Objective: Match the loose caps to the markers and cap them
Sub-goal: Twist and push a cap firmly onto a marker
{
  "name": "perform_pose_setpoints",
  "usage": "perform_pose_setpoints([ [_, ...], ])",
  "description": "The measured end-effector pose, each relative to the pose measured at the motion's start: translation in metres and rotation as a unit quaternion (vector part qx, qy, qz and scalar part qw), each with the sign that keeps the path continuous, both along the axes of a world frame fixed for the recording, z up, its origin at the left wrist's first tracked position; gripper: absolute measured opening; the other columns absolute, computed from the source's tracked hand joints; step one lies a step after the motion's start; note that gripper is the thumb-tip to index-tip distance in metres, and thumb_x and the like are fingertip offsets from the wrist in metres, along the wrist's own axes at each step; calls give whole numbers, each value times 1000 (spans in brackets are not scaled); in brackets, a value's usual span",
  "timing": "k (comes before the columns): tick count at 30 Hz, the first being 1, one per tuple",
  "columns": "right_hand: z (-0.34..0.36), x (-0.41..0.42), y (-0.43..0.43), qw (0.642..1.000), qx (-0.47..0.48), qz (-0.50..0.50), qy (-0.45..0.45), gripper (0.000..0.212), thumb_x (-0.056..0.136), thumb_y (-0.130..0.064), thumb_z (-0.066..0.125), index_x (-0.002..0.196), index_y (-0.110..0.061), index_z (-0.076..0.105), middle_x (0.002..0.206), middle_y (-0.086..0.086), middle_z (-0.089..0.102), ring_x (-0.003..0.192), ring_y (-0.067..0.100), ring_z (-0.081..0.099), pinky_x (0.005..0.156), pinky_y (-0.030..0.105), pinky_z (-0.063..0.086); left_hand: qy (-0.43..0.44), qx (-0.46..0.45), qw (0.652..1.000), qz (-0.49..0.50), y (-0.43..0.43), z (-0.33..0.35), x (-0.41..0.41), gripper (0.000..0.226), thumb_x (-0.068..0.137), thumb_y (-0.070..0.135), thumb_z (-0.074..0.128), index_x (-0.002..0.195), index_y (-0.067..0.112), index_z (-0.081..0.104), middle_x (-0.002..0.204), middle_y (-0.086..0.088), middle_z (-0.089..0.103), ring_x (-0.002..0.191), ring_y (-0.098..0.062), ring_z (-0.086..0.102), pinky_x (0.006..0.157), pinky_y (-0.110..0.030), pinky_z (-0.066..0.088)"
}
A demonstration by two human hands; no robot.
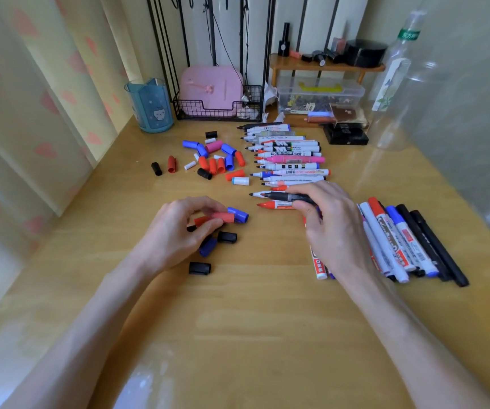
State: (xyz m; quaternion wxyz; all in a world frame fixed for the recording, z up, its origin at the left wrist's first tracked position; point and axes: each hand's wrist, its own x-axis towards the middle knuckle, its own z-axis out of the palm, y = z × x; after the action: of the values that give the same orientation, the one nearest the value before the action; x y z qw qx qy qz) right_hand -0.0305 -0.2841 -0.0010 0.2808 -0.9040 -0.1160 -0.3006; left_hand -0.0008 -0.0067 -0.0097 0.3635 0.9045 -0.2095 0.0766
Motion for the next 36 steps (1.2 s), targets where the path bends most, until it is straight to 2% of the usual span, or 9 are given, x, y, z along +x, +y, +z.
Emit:
perform_pose_setpoints([
  [4, -5, -3, 9, 1000, 0, 19, 10, 24, 95, -4, 68, 114, -18, 73, 108, -7, 71, 105, 18, 64, 92, 33, 50, -10, 30, 999, -20, -3, -8, -3, 18, 94, 29, 75, 110, 37, 74, 108, 23, 69, 113, -8, 58, 96, -32, 48],
  [7, -5, -4, 12, 1000, -1, 23, 9, 27, 95, -4, 68, 116, -20, 72, 105, -8, 69, 103, 18, 63, 89, 33, 50, -25, 33, 999, -18, -2, -10, -1, 18, 94, 31, 75, 112, 33, 75, 111, 22, 68, 115, -8, 56, 99, -32, 48],
  [12, -6, -4, 11, 1000, 0, 17, 20, 25, 96, -7, 69, 116, -20, 73, 106, -8, 70, 104, 17, 63, 90, 31, 49, -30, -8, 999, 15, -3, -7, 11, 14, 96, 25, 73, 108, 30, 76, 108, 18, 70, 105, -6, 61, 90, -26, 48],
  [16, -5, -3, 10, 1000, 4, 13, 27, 23, 96, -9, 69, 117, -19, 73, 110, -7, 70, 107, 17, 63, 92, 30, 49, -25, 3, 997, 72, 0, -6, 36, 17, 97, 20, 69, 112, 26, 76, 108, 13, 72, 99, -6, 65, 88, -31, 51],
  [19, -7, -1, 7, 1000, 8, 0, 29, 24, 95, -9, 71, 117, -19, 73, 112, -6, 71, 108, 18, 64, 94, 35, 51, -35, 1, 991, 133, 3, -4, 55, 20, 97, 16, 67, 113, 24, 75, 105, 11, 72, 99, -10, 66, 84, -29, 49],
  [22, -8, 0, 6, 999, 11, -4, 32, 25, 94, -9, 72, 117, -18, 73, 112, -6, 70, 108, 18, 64, 94, 38, 51, -50, 16, 982, 183, 4, -4, 72, 23, 96, 15, 65, 116, 20, 74, 103, 9, 70, 98, -15, 66, 85, -36, 53],
  [27, -9, -1, 8, 1000, -6, -10, 20, 24, 94, -9, 72, 116, -20, 72, 110, -7, 69, 106, 19, 62, 93, 37, 48, 4, 21, 978, 206, 6, -7, 97, 32, 94, 22, 72, 125, 22, 70, 113, 3, 71, 108, -19, 65, 88, -37, 53],
  [31, -10, 0, 6, 999, -12, -17, 28, 25, 94, -11, 73, 116, -20, 72, 109, -8, 68, 104, 18, 62, 91, 36, 48, 8, 58, 980, 193, 5, -16, 104, 37, 92, 37, 76, 126, 23, 71, 111, 4, 70, 105, -21, 64, 82, -37, 51],
  [36, -12, 1, 5, 999, -12, -23, 28, 23, 94, -12, 72, 115, -21, 72, 108, -9, 68, 102, 19, 63, 88, 39, 47, -3, 58, 977, 203, 2, -15, 107, 31, 88, 49, 79, 107, 25, 74, 101, 6, 69, 97, -17, 64, 73, -35, 48],
])
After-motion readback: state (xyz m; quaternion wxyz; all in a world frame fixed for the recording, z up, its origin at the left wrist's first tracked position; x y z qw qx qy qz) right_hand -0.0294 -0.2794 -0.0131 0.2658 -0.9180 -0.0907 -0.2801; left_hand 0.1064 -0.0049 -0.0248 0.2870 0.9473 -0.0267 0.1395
